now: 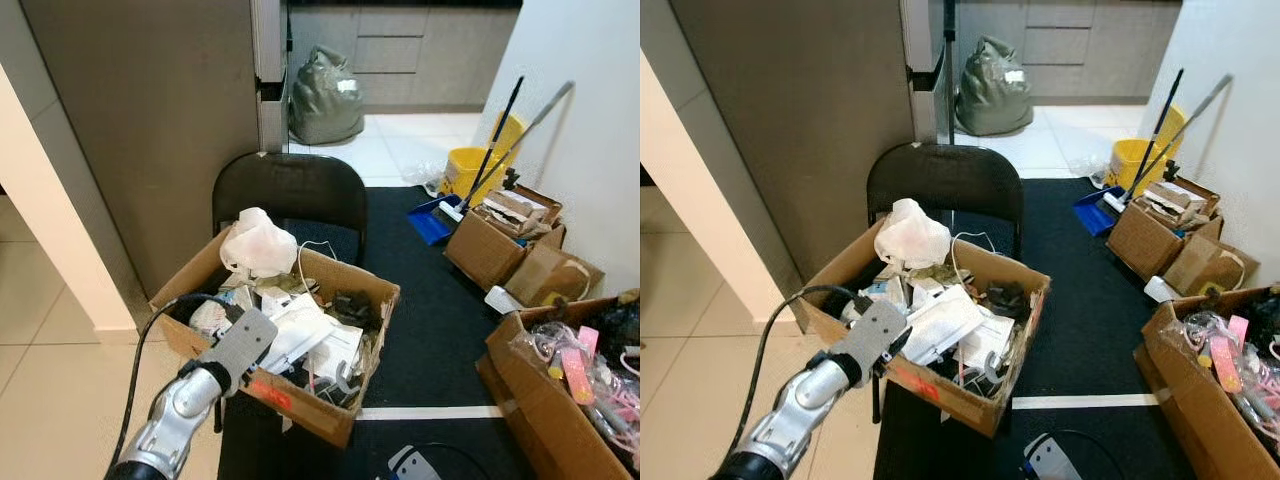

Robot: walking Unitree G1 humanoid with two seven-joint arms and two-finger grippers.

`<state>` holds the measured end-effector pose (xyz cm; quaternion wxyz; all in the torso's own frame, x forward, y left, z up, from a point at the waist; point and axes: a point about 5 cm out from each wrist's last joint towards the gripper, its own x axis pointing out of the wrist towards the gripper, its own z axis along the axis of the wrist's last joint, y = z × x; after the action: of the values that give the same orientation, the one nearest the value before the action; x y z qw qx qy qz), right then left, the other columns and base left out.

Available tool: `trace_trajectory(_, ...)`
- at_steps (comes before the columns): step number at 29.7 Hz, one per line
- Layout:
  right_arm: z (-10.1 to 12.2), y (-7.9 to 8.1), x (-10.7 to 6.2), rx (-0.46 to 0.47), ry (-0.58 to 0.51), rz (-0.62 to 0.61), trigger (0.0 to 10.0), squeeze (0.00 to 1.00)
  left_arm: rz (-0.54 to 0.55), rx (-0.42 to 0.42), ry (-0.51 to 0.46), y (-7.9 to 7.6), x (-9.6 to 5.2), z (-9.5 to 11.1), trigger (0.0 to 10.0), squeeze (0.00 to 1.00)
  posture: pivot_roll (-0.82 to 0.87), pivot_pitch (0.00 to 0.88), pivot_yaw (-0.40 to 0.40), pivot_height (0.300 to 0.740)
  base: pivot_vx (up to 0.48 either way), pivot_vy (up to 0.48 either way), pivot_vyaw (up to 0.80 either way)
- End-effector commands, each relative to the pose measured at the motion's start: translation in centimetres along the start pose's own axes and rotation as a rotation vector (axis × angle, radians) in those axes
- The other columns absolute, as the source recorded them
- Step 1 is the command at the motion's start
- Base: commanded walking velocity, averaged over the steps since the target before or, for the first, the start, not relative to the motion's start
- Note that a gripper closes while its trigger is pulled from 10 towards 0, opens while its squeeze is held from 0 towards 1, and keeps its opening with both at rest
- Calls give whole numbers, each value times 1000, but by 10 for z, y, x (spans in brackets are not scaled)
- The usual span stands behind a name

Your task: Picking trash to rubbish bin

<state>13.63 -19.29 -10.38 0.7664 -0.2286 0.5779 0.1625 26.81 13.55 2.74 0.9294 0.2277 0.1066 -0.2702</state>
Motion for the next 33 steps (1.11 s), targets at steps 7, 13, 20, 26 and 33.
trace_trajectory(7,-1,9,1,18,1,36,10000,0,31,-26,166,3,-17,-43,10000,0,216,0,-15,740,-480,0,0)
trace_trajectory(13,-2,8,1,28,4,40,10000,0,46,-64,273,2,-31,-69,10000,0,192,0,-27,740,-480,0,0)
trace_trajectory(20,-4,3,0,36,6,33,10000,0,75,-115,377,-2,-43,-92,10000,0,180,0,-39,740,-480,0,0)
trace_trajectory(26,-8,1,0,31,16,32,10000,0,123,-230,541,-10,-71,-124,10000,0,172,0,-46,740,-456,0,0)
trace_trajectory(33,-13,2,-1,27,28,39,10000,0,216,-402,742,-27,-107,-155,10000,0,164,0,-43,740,-138,0,0)
